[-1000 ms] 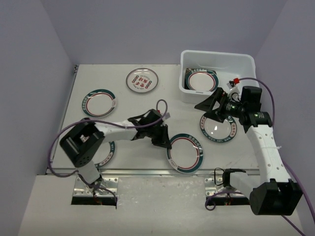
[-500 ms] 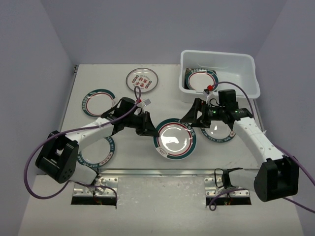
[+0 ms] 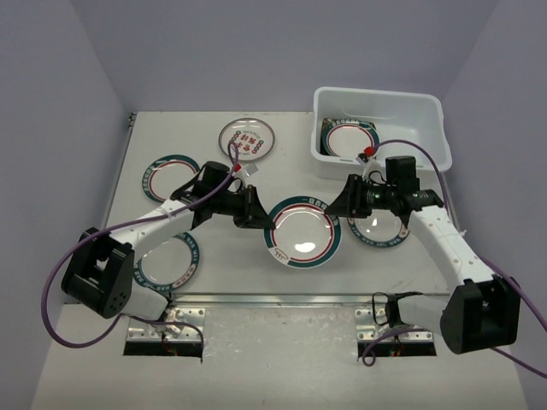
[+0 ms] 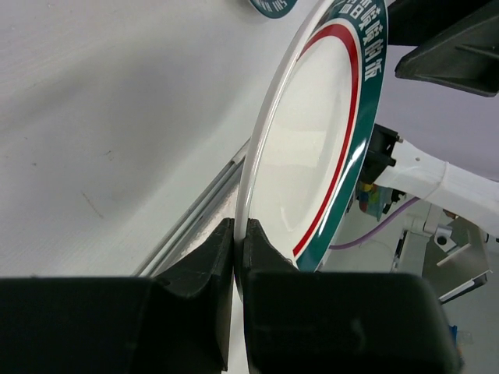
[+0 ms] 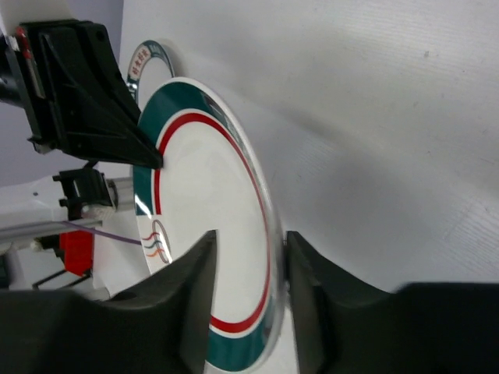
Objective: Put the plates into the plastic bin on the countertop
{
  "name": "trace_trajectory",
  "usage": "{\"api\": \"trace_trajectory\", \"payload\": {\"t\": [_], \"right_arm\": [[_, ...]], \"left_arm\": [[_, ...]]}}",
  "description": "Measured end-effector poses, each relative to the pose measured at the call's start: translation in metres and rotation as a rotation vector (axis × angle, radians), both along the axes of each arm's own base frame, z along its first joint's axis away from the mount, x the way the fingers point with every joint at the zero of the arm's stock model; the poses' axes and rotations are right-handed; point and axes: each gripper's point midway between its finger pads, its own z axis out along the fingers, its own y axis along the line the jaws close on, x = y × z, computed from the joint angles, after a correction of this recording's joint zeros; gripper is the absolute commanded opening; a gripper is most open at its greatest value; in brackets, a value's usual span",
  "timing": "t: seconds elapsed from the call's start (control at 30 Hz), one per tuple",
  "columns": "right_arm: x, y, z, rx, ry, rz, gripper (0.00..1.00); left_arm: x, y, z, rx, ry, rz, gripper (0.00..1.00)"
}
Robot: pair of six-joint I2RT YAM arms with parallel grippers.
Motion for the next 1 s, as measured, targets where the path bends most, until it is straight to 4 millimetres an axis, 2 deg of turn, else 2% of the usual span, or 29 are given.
{"api": "trace_trajectory", "payload": {"t": [0.2,0.27,0.3,0.33,0.4,0.43,0.47,0.53,0.57,0.63,0.67,0.7,0.77,0.83,0.93,1.0], "right_arm": [[0.001,0.002,-0.002,0.028,0.020,0.016,0.29],[0.002,0.004,-0.002,0.059,0.034,0.026,0.30],[0.002,0.007,-0.001,0.079,0.047,0.038,0.38],[0.000,0.010,0.001,0.104,0.060,0.054,0.39],[-0.001,0.015,0.005,0.140,0.076,0.077,0.40],[-0.001,0.017,0.008,0.155,0.080,0.087,0.34],[0.000,0.019,0.011,0.167,0.081,0.095,0.19],[0.002,0.021,0.016,0.185,0.080,0.106,0.06],[0.003,0.022,0.018,0.194,0.084,0.111,0.00],[0.005,0.022,0.020,0.208,0.104,0.104,0.00],[0.008,0.021,0.019,0.206,0.110,0.093,0.00],[0.011,0.020,0.017,0.203,0.122,0.079,0.00],[0.021,0.012,0.014,0.196,0.161,0.015,0.00],[0.040,-0.003,0.014,0.190,0.202,-0.095,0.00],[0.080,-0.038,0.020,0.153,0.237,-0.363,0.00],[0.110,-0.067,0.028,0.122,0.230,-0.597,0.00]], "left_arm": [[0.015,0.007,0.014,-0.005,-0.015,0.031,0.00],[0.026,0.008,0.029,-0.011,-0.055,0.043,0.00],[0.033,0.008,0.039,-0.018,-0.087,0.048,0.00],[0.038,0.007,0.048,-0.026,-0.113,0.053,0.00],[0.046,0.005,0.060,-0.038,-0.160,0.054,0.00],[0.048,0.004,0.065,-0.042,-0.175,0.055,0.00],[0.050,0.004,0.067,-0.044,-0.182,0.055,0.00],[0.051,0.004,0.067,-0.045,-0.182,0.055,0.03],[0.052,0.004,0.065,-0.041,-0.181,0.056,0.15],[0.055,0.004,0.062,-0.033,-0.173,0.059,0.71],[0.057,0.005,0.062,-0.026,-0.169,0.066,0.93],[0.060,0.006,0.062,-0.012,-0.171,0.077,1.00],[0.069,0.013,0.064,0.055,-0.178,0.125,1.00],[0.085,0.027,0.069,0.161,-0.199,0.215,1.00],[0.110,0.062,0.078,0.322,-0.242,0.390,1.00],[0.113,0.086,0.079,0.392,-0.257,0.475,1.00]]}}
